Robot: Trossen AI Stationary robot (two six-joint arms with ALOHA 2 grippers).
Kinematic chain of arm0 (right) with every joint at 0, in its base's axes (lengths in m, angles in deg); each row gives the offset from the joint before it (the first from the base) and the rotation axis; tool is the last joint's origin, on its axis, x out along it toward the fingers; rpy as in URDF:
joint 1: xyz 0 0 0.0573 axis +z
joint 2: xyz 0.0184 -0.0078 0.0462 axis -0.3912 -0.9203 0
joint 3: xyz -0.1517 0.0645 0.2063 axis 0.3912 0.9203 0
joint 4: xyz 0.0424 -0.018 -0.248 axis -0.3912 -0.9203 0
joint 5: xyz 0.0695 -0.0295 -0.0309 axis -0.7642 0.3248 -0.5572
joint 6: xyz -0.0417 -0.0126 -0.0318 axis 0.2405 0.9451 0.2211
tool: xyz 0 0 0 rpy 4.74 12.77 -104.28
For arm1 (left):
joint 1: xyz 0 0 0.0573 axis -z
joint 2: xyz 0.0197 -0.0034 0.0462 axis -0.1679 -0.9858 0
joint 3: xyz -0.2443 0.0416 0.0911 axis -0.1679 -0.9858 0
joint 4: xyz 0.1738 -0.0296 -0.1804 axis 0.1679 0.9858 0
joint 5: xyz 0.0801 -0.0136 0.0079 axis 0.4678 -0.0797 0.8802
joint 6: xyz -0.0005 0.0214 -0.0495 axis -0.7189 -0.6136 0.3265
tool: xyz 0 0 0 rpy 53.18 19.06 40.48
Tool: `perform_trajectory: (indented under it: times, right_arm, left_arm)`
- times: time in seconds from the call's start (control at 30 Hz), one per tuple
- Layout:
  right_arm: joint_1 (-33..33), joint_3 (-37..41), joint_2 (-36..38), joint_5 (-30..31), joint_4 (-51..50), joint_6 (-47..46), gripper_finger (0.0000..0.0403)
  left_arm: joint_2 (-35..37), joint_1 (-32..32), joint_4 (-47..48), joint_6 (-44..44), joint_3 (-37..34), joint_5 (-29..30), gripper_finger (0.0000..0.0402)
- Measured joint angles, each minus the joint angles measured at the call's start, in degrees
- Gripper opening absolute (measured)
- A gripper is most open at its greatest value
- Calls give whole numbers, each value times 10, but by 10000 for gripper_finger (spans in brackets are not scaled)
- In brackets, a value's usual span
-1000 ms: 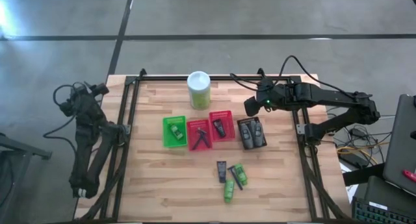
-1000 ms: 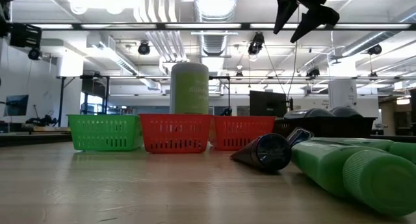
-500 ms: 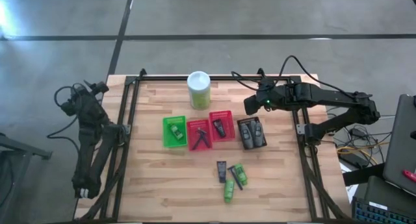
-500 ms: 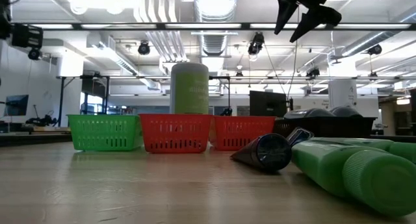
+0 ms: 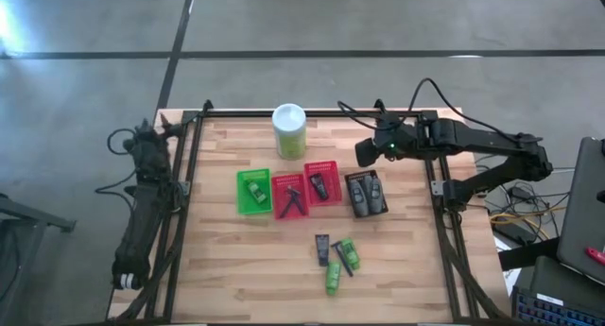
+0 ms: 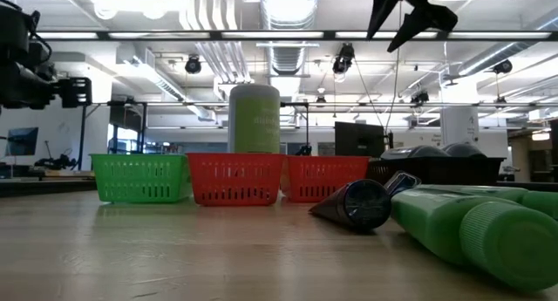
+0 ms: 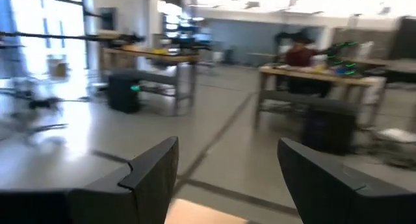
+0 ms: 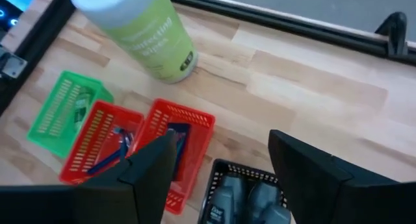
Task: Pick & Place Travel size toiletries
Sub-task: Put the blue razor into the left orange bin
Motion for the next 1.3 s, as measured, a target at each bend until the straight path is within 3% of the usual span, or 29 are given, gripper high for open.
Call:
perform_trajectory:
  times: [0.13,0.23,0.47,0.57,0.93,1.13,1.3]
  right_arm:
    - [-1,-15,0,3,1,27,257]
    - [-2,-21,0,3,0,46,268]
    - [-14,-22,0,3,0,52,291]
    - [-17,-22,0,3,0,60,302]
    - [-17,-22,0,-7,0,54,336]
    - [-15,-19,-9,-253,0,-7,350]
    - [45,-19,-31,-371,0,-51,354]
  left_arm:
    - [0,0,9,39,-1,-61,267]
    - [0,-1,0,43,-1,-66,267]
    - [-1,-1,-5,249,0,-76,267]
    - [-1,-1,0,299,0,-72,267]
    - [-1,-1,2,303,-1,-70,267]
    - [-1,-1,6,295,-1,-70,267]
    - [-1,-1,6,275,-1,-70,267]
